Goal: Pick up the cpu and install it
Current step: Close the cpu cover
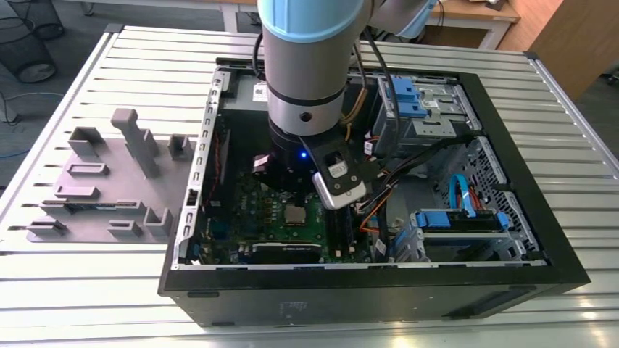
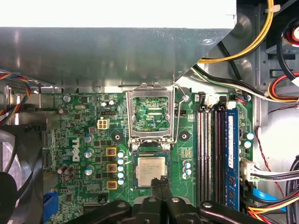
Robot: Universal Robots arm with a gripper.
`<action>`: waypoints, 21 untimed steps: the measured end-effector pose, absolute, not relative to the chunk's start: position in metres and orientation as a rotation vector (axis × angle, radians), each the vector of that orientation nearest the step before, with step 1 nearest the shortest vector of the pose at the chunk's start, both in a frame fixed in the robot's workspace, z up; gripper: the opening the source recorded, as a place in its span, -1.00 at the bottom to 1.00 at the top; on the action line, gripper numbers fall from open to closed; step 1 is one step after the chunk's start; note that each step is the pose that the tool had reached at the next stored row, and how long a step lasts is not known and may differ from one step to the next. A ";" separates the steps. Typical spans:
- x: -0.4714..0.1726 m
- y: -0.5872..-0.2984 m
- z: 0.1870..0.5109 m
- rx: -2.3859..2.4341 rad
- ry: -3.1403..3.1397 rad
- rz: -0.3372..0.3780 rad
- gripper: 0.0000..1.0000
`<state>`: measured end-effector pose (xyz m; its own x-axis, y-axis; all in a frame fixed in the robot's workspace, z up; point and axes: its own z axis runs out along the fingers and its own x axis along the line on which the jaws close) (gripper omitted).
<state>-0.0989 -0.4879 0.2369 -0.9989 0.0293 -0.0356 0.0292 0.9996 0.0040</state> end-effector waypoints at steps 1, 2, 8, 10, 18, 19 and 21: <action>-0.099 -0.488 0.237 0.046 3.106 0.005 -0.80; -0.098 -0.488 0.237 0.046 3.106 0.005 -0.80; -0.094 -0.488 0.237 0.046 3.106 0.006 -0.80; -0.093 -0.488 0.237 0.045 3.106 0.006 -0.80; -0.089 -0.484 0.237 0.045 3.106 0.005 -0.80; -0.089 -0.482 0.237 0.045 3.106 0.005 -0.80; -0.089 -0.480 0.237 0.046 3.106 0.006 -0.80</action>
